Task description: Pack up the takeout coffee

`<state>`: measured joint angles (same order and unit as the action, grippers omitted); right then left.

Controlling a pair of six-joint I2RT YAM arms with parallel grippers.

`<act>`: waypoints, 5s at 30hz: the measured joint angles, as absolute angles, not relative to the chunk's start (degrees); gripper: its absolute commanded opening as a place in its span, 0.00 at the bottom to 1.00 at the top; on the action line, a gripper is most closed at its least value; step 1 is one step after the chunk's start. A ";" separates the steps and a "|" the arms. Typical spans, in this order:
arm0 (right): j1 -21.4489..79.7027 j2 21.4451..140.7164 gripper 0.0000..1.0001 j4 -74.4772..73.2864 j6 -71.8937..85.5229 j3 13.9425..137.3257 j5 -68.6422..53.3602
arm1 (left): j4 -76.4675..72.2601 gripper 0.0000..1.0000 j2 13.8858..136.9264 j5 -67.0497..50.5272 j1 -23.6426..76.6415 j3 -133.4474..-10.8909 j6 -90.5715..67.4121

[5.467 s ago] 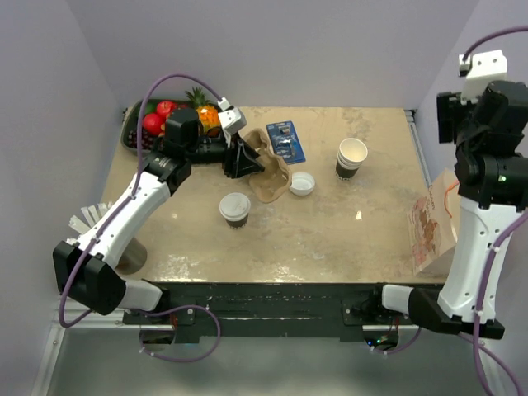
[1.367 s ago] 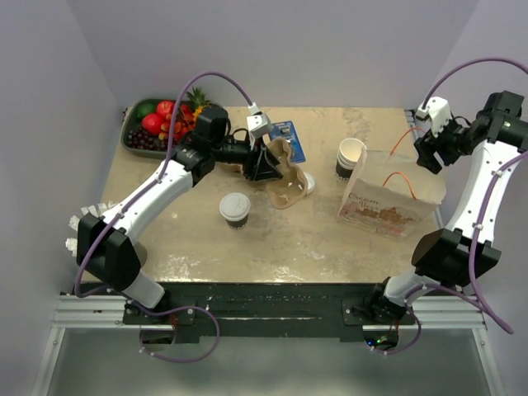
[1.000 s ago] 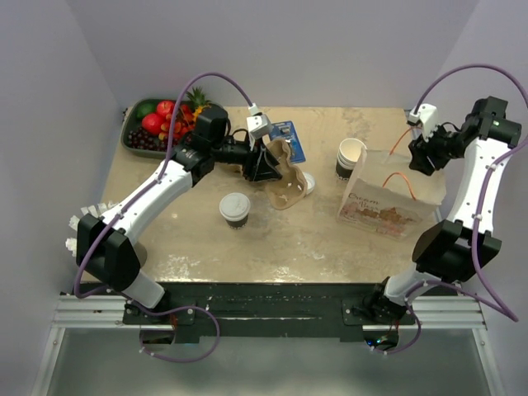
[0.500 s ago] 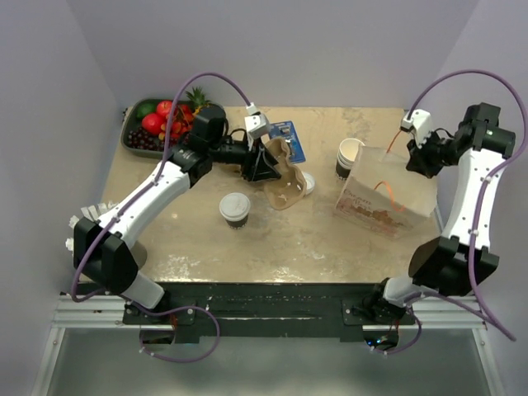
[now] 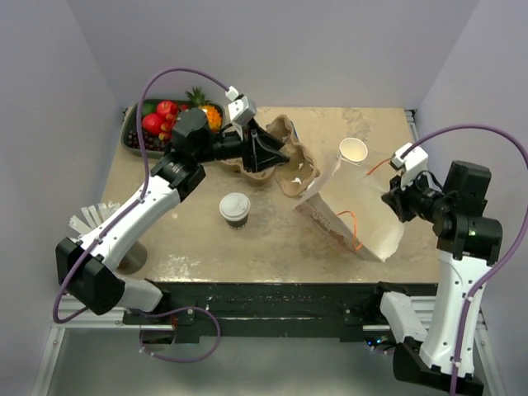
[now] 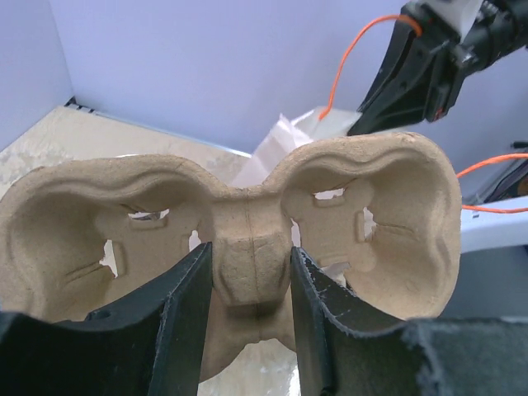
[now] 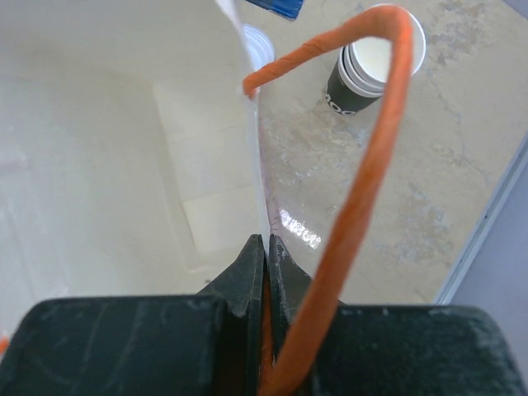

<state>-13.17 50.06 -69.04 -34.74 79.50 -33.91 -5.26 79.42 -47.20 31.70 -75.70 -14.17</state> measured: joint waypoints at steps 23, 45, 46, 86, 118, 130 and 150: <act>-12.69 50.11 0.00 -57.06 -24.84 68.64 -20.62 | -17.61 0.00 78.19 -39.97 34.22 -70.61 -22.02; -9.08 55.64 0.00 -60.16 -18.94 77.65 -23.81 | -28.08 0.00 83.72 -41.93 42.11 -79.42 -17.96; -9.04 55.90 0.00 -60.60 -19.31 78.96 -22.96 | -28.10 0.00 83.81 -42.00 42.24 -79.44 -17.82; -5.30 58.48 0.00 -63.64 -26.09 75.66 -8.71 | -28.49 0.00 86.89 -46.70 44.80 -78.17 -8.25; -5.54 63.02 0.00 -66.41 -16.97 82.85 -12.53 | -39.33 0.00 99.92 -28.01 59.29 -81.71 -4.78; -5.58 63.40 0.00 -67.05 -16.29 83.24 -12.84 | -39.44 0.00 100.01 -23.29 59.40 -73.17 -3.33; -5.23 61.78 0.00 -69.87 -20.93 83.24 -15.84 | -38.02 0.00 101.03 -38.11 55.00 -77.65 -13.04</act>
